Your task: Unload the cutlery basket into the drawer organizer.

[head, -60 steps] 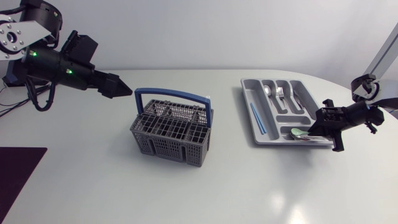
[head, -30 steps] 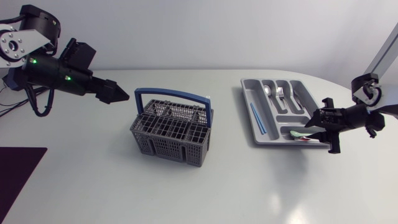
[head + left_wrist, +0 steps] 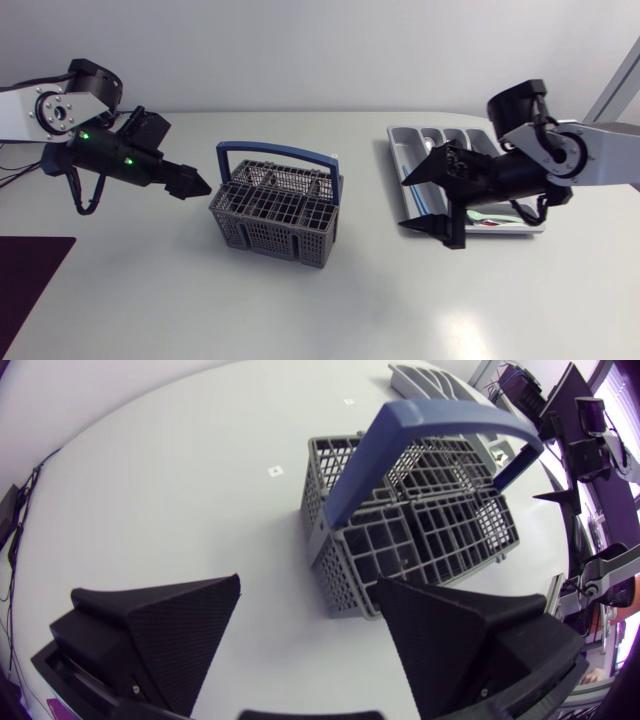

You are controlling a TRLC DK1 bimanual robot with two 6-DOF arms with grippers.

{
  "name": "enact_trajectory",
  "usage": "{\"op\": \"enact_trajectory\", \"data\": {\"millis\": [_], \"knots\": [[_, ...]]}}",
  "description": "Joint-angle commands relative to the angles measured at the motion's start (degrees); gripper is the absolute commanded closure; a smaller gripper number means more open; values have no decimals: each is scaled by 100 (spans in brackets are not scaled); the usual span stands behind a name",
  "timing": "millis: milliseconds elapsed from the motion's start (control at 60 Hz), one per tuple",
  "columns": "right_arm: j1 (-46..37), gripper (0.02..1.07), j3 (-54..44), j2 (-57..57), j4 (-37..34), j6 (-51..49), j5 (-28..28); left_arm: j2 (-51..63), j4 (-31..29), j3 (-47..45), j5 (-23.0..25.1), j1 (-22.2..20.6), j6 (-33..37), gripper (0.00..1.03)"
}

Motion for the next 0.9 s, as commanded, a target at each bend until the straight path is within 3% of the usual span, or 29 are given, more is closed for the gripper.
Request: {"op": "enact_trajectory", "data": {"millis": [0, 400, 883], "knots": [[387, 6, 77, 367, 167, 828, -48, 171, 45, -192, -95, -109, 149, 5], [1099, 6, 903, 1624, 774, 1945, 145, 426, 238, -403, -324, -795, 70, 6], [747, 6, 1685, 2283, 923, 2103, 339, 636, 247, 19, -570, -1331, -133, 6]]}}
